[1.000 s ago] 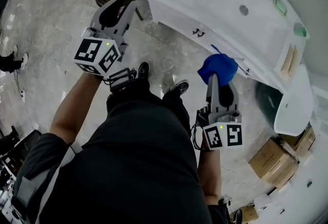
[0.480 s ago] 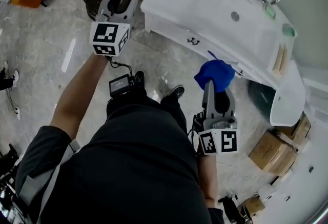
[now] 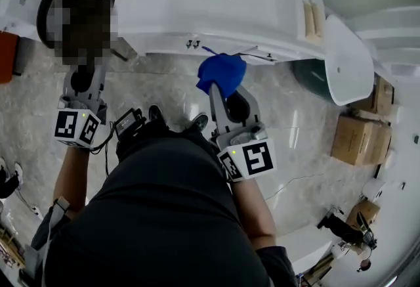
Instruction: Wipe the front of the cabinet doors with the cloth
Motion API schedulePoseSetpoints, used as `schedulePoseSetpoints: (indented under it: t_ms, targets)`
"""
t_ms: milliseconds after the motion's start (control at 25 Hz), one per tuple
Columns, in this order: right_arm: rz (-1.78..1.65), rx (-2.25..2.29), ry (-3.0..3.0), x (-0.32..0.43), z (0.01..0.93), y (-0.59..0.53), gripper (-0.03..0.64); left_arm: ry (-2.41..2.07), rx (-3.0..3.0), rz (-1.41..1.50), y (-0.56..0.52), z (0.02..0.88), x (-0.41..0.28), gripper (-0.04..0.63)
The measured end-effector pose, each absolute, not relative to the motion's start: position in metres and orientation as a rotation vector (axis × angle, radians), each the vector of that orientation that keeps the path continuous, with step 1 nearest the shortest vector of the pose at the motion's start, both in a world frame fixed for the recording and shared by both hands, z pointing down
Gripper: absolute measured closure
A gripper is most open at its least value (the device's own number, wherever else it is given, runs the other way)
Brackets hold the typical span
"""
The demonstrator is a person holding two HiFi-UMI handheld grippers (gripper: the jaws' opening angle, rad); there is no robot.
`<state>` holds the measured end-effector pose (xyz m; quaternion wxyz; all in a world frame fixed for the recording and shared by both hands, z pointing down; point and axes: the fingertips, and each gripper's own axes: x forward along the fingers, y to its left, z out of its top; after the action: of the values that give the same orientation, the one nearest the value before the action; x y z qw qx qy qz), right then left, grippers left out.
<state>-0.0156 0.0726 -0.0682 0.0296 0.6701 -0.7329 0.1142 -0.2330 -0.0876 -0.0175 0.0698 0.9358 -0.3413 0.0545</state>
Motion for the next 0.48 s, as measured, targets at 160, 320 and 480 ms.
schedulePoseSetpoints:
  t_ms: [160,320,480]
  targets:
    - [0.259,2.066,-2.265,-0.007,-0.079,0.08,0.56,-0.974,2.861,0.178,-0.065,-0.025,-0.204,0.491]
    - [0.196,2.083,-2.313,0.003,-0.087,0.087,0.56,-0.996,2.881,0.209,-0.06,-0.026,-0.194,0.491]
    - [0.167,2.116,-2.335,0.013,-0.093,0.091,0.56,-1.02,2.856,0.198,-0.06,-0.029,-0.191,0.491]
